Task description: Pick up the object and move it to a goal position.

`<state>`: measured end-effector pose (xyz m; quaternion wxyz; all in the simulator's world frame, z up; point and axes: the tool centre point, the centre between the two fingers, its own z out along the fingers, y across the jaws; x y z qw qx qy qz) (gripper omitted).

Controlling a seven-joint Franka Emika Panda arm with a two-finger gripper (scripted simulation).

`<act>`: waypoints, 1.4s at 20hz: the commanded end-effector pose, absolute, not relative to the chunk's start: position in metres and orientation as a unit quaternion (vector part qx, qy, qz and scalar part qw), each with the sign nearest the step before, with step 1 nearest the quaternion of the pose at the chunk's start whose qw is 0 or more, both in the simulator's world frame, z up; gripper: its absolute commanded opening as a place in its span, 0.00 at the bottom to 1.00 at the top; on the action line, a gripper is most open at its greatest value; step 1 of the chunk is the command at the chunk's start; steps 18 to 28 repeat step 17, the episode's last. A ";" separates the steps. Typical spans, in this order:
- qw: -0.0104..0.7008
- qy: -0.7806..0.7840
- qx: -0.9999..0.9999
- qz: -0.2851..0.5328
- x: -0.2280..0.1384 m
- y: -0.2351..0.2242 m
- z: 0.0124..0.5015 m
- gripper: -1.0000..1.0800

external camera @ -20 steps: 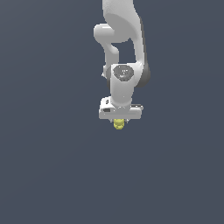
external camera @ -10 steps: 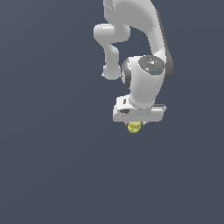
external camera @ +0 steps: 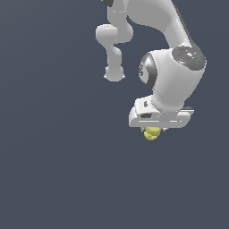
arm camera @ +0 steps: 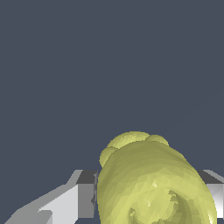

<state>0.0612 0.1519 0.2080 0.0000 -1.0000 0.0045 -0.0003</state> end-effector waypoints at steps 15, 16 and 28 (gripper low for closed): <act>0.000 0.004 -1.000 0.000 0.089 0.184 0.234 0.00; 0.000 0.004 -1.000 0.000 0.089 0.184 0.234 0.00; 0.000 0.004 -1.000 0.000 0.089 0.184 0.234 0.00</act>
